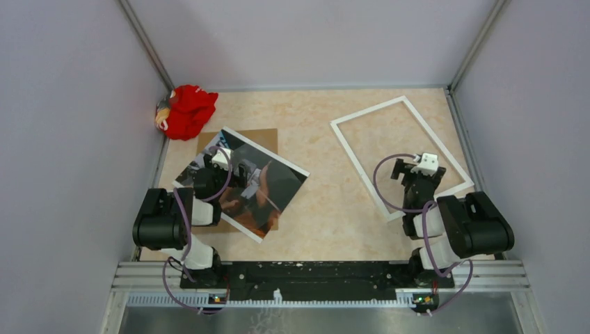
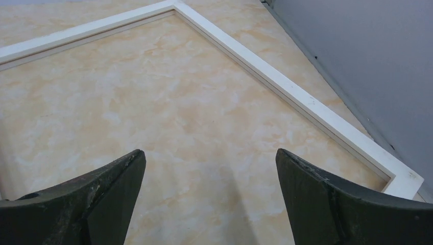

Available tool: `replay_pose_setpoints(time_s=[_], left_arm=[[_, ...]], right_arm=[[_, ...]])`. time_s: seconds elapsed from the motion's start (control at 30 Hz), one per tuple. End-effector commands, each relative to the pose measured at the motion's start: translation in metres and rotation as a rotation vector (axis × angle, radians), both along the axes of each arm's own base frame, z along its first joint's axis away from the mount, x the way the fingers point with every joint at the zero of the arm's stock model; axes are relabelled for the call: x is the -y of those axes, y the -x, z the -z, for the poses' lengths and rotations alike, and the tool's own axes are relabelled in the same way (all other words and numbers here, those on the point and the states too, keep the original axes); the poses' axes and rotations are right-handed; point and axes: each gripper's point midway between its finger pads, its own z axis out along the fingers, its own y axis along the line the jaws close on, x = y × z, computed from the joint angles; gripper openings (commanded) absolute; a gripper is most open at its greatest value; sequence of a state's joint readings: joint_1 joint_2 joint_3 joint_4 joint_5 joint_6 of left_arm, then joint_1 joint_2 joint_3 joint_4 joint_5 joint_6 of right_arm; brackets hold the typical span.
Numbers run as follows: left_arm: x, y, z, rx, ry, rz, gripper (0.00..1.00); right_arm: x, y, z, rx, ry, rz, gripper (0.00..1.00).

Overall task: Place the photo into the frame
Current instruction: Turn over the photo frame at the center of the board.

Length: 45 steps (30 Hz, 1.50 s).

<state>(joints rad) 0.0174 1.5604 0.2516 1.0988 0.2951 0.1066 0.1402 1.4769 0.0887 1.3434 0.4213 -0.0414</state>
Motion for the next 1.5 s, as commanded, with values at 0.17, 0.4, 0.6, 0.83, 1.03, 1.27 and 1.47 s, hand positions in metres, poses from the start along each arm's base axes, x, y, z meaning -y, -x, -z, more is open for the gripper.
replay_pose_setpoints(time_s=[0.17, 0.4, 0.6, 0.83, 1.03, 1.27, 1.47], left_arm=[[0.001, -0.011, -0.023, 0.088, -0.008, 0.016, 0.99], [-0.007, -0.014, -0.029, 0.101, 0.013, -0.045, 0.99], [0.001, -0.03, -0.066, -0.048, -0.014, 0.048, 0.99], [0.005, -0.032, -0.103, -0.157, -0.004, 0.079, 0.99], [0.004, -0.022, -0.103, -0.295, 0.039, 0.088, 0.99], [0.012, 0.007, -0.095, -0.46, 0.038, 0.146, 0.99], [-0.003, 0.017, -0.092, -0.495, -0.042, 0.095, 0.99]], right_arm=[[0.005, -0.016, -0.015, 0.044, -0.049, 0.042, 0.99], [0.009, -0.018, -0.015, 0.044, -0.075, 0.05, 0.99], [0.014, -0.021, -0.049, -0.048, -0.086, 0.193, 0.99], [-0.038, -0.042, -0.101, -0.024, -0.465, -0.058, 0.99], [-0.102, -0.051, -0.103, -0.28, -0.368, -0.271, 0.99], [-0.16, -0.031, -0.051, -0.548, -0.029, -0.279, 0.99], [-0.177, -0.019, -0.018, -0.675, -0.033, -0.379, 0.9]])
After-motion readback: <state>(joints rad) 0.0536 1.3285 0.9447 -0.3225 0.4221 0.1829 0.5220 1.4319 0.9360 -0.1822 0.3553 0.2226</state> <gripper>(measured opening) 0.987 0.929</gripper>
